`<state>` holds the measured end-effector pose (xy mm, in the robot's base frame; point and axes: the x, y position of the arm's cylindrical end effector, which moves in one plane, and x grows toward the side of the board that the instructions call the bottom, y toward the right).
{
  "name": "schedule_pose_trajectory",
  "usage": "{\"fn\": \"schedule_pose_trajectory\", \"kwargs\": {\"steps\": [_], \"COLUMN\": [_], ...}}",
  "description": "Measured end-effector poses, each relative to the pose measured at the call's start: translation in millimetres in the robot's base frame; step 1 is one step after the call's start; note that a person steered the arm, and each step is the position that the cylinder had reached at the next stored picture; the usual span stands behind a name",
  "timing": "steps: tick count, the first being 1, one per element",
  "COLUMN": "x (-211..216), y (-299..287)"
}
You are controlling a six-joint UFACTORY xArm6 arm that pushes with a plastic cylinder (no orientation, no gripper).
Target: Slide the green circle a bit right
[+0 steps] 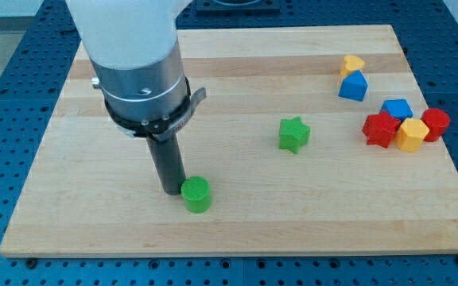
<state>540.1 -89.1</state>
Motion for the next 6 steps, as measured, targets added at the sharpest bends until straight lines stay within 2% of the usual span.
{"fn": "schedule_pose_trajectory", "kwargs": {"steps": [2, 3, 6], "x": [-1.1, 12.4, 23.4], "y": [-24.8, -28.9, 25.7]}}
